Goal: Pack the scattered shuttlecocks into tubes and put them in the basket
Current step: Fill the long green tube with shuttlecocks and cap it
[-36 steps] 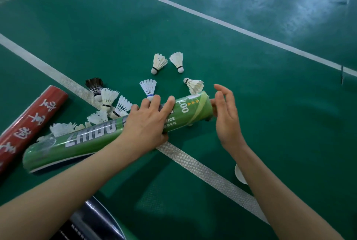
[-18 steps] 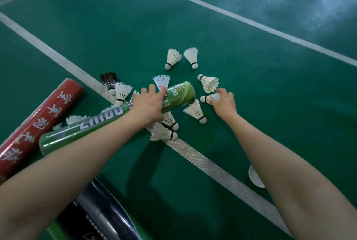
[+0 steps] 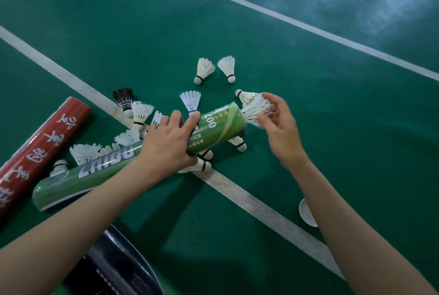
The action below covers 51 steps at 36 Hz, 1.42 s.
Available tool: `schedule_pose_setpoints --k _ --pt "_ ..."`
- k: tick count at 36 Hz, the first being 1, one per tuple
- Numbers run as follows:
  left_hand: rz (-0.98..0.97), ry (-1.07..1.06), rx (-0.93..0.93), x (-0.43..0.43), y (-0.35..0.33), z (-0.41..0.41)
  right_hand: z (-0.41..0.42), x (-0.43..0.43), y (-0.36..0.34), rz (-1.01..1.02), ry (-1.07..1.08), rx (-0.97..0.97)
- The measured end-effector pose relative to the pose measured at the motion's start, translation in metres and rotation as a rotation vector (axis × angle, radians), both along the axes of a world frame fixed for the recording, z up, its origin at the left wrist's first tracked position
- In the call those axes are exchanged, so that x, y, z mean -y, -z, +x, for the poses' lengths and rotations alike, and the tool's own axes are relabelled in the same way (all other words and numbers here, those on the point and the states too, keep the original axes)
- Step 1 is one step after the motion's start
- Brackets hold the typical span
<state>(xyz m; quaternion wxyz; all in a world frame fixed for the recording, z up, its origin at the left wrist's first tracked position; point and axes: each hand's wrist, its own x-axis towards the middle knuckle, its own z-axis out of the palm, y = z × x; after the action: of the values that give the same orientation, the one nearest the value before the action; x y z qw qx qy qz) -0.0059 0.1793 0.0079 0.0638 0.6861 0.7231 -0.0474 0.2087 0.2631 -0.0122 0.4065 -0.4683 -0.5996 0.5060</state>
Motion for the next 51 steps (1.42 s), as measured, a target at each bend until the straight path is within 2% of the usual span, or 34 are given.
schedule_pose_setpoints --k 5,10,16,19,21,23,26,29,32,34,36,40,42,47,51 --pt "0.020 0.043 0.055 0.013 -0.007 0.010 -0.007 0.024 -0.010 -0.016 -0.093 -0.081" --pt "-0.038 0.061 -0.006 0.014 -0.010 0.018 -0.020 0.043 -0.003 -0.128 -0.190 -0.122" --pt "-0.125 -0.014 0.015 0.013 0.004 0.009 -0.029 0.025 0.008 -0.239 -0.245 -0.060" --pt "-0.126 -0.101 0.033 0.009 0.010 -0.004 -0.035 0.006 0.021 -0.140 -0.115 0.073" --pt "-0.112 -0.173 0.052 0.004 0.013 -0.017 -0.038 -0.013 0.032 -0.035 -0.060 0.245" --pt "-0.116 -0.230 0.056 -0.003 0.015 -0.030 -0.040 -0.034 0.045 0.052 -0.188 0.565" --pt "-0.148 -0.268 0.048 -0.014 0.017 -0.041 -0.047 -0.048 0.060 0.019 -0.466 0.971" --pt "-0.171 -0.273 0.049 -0.023 0.016 -0.043 -0.055 -0.045 0.072 0.036 -0.532 1.067" --pt "-0.188 -0.272 0.052 -0.028 0.017 -0.042 -0.053 -0.039 0.080 0.098 -0.470 1.083" --pt "-0.193 -0.271 0.056 -0.029 0.018 -0.040 -0.048 -0.037 0.083 0.123 -0.385 1.057" --pt "-0.183 -0.265 0.053 -0.028 0.018 -0.039 -0.042 -0.039 0.081 0.114 -0.246 0.947" --pt "-0.152 -0.222 0.067 -0.018 0.016 -0.032 -0.033 -0.047 0.051 0.028 0.146 0.510" --pt "-0.138 -0.177 0.068 -0.012 0.013 -0.027 -0.027 -0.048 0.036 0.003 0.258 0.316" --pt "-0.098 -0.097 0.083 0.002 0.004 -0.013 -0.019 -0.038 0.016 -0.089 0.349 -0.043" --pt "-0.068 -0.049 0.085 0.007 -0.002 -0.003 -0.024 -0.021 0.010 -0.079 0.211 -0.124"
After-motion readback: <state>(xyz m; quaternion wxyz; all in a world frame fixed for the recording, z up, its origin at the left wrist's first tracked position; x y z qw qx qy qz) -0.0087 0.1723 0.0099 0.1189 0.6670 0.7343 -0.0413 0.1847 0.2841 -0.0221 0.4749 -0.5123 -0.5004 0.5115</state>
